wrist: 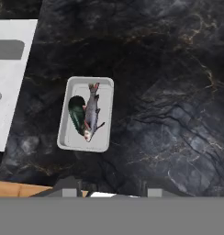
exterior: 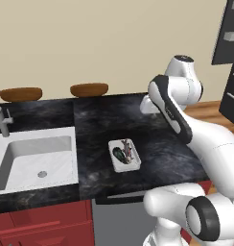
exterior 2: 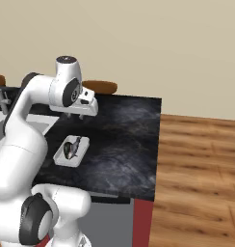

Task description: Place the tupperware on the top shelf of the fridge. Make space for the tupperware among the existing items by rearranging them on the shelves if needed. Close the fridge door when finished.

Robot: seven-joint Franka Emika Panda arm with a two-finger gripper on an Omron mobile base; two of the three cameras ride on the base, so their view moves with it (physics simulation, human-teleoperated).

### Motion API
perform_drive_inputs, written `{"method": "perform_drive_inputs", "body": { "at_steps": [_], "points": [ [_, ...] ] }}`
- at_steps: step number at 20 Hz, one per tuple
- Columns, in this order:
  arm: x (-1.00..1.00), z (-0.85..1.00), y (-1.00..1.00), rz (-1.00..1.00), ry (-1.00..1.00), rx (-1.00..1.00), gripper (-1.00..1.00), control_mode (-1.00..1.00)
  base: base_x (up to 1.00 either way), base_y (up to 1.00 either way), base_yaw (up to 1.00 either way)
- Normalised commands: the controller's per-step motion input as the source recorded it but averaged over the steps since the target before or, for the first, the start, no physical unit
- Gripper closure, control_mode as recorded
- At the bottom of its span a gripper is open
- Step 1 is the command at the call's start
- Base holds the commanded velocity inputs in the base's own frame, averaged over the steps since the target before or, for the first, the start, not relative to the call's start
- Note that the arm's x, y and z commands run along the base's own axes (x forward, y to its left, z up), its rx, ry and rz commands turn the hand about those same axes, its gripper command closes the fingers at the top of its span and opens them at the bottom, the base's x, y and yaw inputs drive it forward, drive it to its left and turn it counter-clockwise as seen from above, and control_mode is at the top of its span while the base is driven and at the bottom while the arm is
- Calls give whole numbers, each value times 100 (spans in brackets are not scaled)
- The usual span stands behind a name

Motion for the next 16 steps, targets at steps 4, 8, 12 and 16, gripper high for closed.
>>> {"method": "perform_drive_inputs", "body": {
  "at_steps": [4,8,12,16],
  "points": [
    [0,-56,0,0,-1,0,-100,-100,0,0,0],
    [0,-100,1,0,-1,-3,-100,-100,0,0,0],
    [0,-97,32,0,11,-9,-100,-100,0,0,0],
    [2,-53,52,-1,4,-2,-100,-100,0,0,0]
  ]
}}
